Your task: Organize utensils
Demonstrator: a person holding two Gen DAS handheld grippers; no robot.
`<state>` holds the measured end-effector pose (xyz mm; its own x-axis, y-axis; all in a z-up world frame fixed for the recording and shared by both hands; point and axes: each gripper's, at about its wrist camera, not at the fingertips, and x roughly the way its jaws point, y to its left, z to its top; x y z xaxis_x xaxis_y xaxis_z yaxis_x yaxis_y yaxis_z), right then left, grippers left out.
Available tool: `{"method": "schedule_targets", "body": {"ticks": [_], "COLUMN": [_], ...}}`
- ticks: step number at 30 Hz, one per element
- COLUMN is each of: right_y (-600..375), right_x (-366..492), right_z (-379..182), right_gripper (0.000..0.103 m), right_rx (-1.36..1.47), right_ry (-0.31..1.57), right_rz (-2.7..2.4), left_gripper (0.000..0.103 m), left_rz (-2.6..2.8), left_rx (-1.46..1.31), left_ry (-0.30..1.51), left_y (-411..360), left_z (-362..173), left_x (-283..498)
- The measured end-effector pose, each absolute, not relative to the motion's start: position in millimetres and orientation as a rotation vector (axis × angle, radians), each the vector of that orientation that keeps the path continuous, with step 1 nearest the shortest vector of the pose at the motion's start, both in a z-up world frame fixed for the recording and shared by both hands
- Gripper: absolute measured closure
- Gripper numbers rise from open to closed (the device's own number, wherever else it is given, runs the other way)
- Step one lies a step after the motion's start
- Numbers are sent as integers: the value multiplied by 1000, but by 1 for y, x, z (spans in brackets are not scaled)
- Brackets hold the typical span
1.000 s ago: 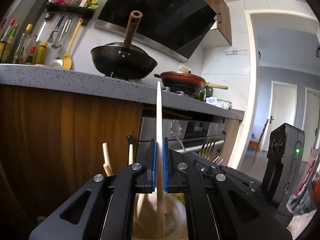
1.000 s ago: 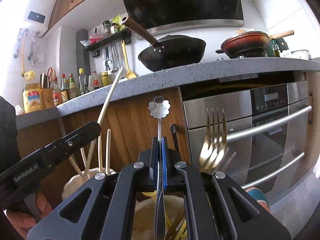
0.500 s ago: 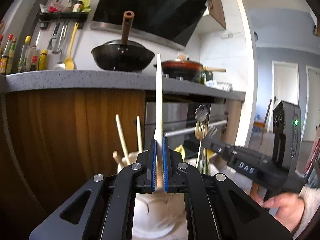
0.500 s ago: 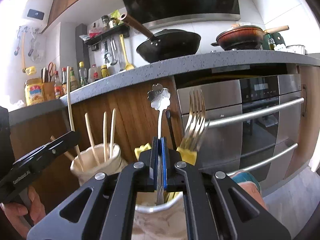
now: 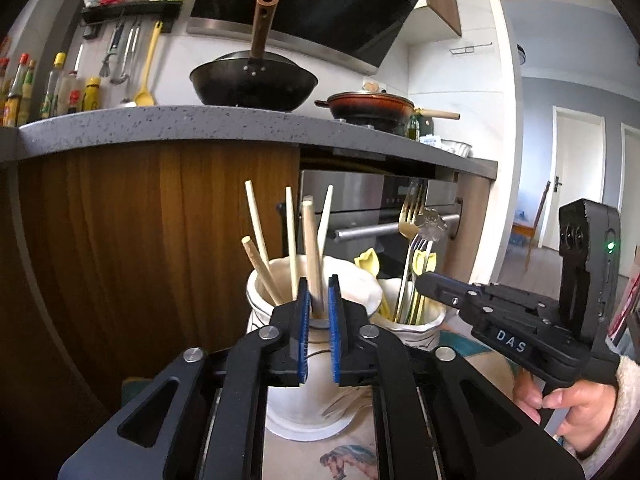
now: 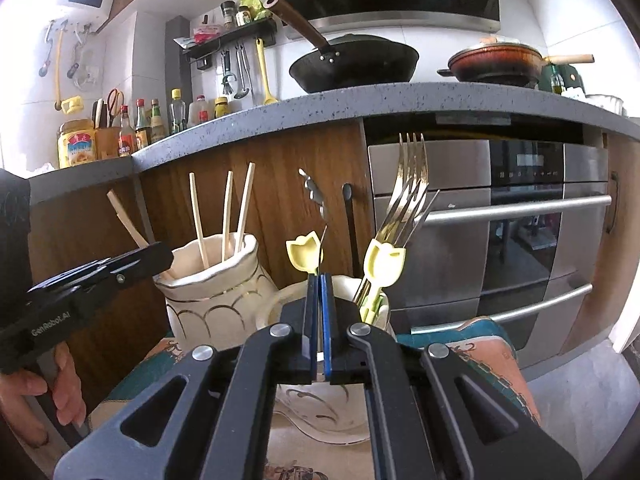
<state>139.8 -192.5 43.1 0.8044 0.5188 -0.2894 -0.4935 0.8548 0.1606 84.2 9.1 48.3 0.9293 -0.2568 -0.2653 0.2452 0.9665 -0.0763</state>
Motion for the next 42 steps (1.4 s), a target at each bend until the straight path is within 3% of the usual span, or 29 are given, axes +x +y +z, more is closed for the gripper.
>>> {"method": "schedule_targets", "body": {"ticks": [5,7,8,9,10,13,21,29,42], "right_y": [-195,-196,-197,-198,-199,-202,-224,-235,-220], "right_x": [142,141,138,135,132,124,100,80,69], "right_z": [40,40,41,42,42,42,38,34,22], "right_gripper": [99,86,70,63,62,57,24,5,5], "right_rx": [88,96,94,92,87,72,73,50,-55], "right_ry": [345,349,347,338,331,338,364,349,295], "right_rz": [540,541,537,534,532,508,472,432,395], "left_gripper": [79,64,60,49,42,36,14,7,5], "left_rz": [-254,-257,-259,-258,-253,-234,-188,-103,-39], "left_rx": [-38,-42,-47,-55,-58,-54,-72,-73,-38], "left_ry": [275,271,269,262,255,250,283,346,305], "left_y": [8,8,8,9,9,9,9,10,7], "left_z": [48,49,49,50,51,50,36,16,4], "left_x": [84,83,81,79,77,68,39,19,3]}}
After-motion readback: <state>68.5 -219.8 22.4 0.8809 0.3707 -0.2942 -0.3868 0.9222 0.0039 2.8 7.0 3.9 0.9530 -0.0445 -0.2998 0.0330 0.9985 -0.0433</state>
